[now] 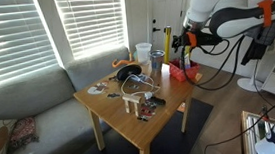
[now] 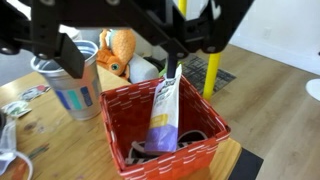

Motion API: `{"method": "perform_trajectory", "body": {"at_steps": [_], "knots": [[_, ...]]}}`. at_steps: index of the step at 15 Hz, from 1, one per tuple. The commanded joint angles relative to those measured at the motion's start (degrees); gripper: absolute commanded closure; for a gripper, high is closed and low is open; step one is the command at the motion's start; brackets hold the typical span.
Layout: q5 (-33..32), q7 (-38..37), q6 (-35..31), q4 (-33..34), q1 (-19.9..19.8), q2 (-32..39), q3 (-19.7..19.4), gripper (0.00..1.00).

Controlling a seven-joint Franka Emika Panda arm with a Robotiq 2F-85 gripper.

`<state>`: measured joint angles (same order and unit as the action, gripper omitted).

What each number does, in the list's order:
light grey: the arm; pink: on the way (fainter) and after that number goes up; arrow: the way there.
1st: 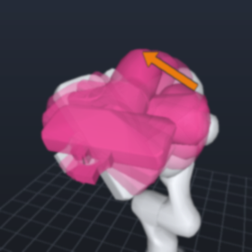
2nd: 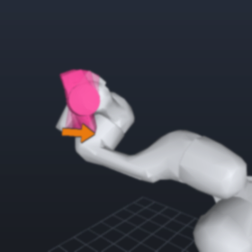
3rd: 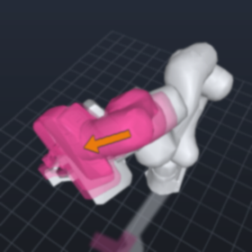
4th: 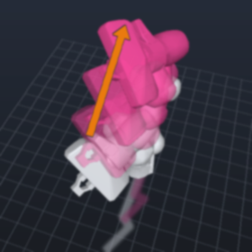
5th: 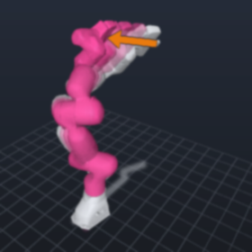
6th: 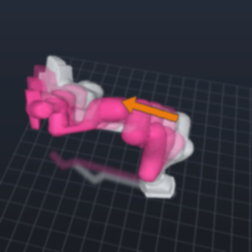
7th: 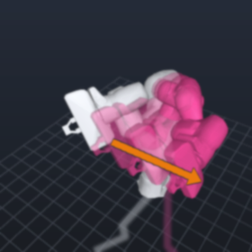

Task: Put the packet in the red basket

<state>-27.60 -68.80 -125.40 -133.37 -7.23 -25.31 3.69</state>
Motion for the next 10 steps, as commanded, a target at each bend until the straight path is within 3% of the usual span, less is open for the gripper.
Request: {"method": "perform_trajectory", "body": {"at_steps": [1,6,7,10], "knots": [[8.68,13.55,1.87,-1.01,3.66,-4.21,-1.87,0.00],[19.24,30.11,5.20,-0.75,6.30,-5.02,-2.37,0.00],[16.47,25.24,4.18,0.05,3.14,-3.85,0.28,0.00],[18.48,29.16,4.44,-0.01,3.56,-3.86,0.03,0.00]]}}
